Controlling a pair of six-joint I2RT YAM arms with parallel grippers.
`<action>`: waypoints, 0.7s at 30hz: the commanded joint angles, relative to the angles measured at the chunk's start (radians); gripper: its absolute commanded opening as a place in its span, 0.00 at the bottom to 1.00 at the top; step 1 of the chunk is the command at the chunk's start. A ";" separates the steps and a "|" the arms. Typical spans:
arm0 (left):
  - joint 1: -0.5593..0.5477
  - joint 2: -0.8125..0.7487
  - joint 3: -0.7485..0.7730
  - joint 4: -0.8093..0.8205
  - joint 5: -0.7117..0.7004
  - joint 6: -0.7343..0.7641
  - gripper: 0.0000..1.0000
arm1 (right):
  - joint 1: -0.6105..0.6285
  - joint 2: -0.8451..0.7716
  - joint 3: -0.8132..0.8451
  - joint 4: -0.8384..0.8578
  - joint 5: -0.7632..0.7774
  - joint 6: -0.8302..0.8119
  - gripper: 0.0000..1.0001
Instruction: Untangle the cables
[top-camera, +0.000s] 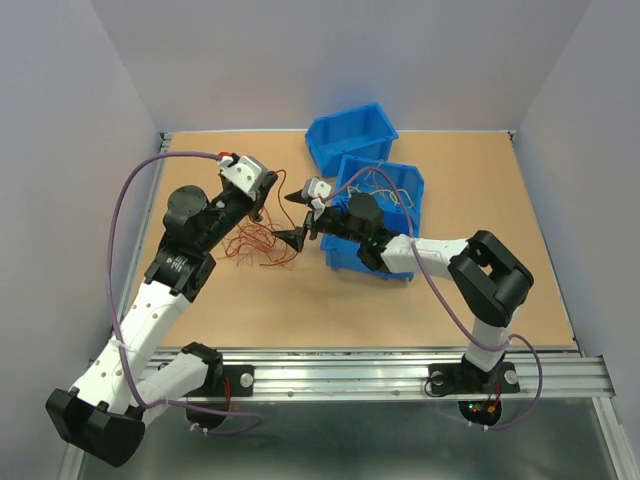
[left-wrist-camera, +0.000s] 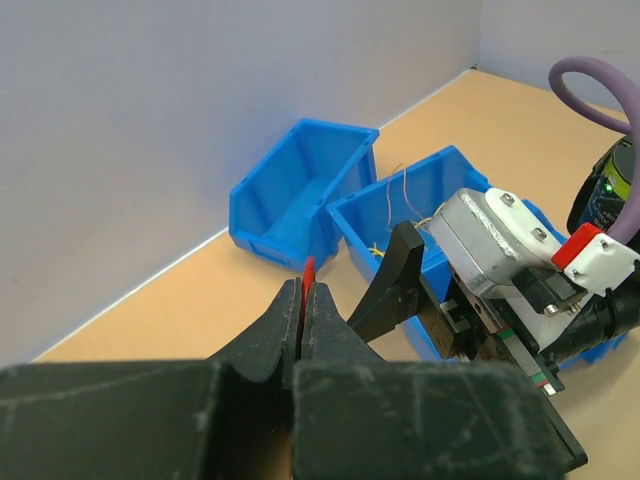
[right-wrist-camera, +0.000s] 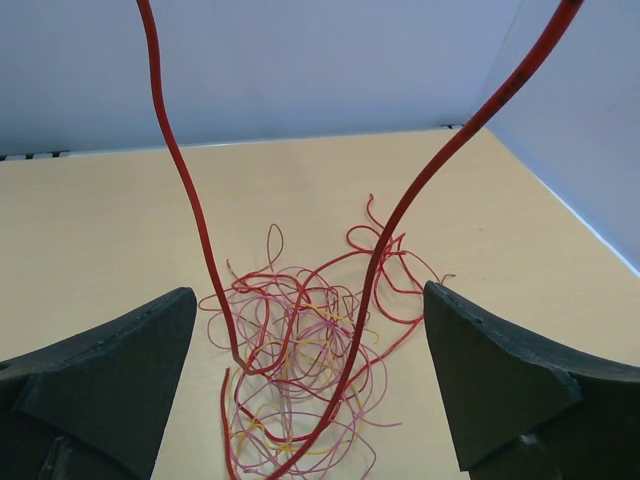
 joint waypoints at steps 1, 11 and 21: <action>0.003 -0.033 0.007 0.044 0.044 0.015 0.00 | -0.003 -0.046 -0.008 0.013 0.029 -0.014 1.00; 0.003 -0.008 0.025 -0.001 0.156 0.038 0.00 | -0.092 -0.008 0.029 0.008 -0.233 0.054 1.00; 0.003 -0.010 0.030 -0.010 0.184 0.037 0.00 | -0.092 0.029 0.072 -0.006 -0.395 0.068 1.00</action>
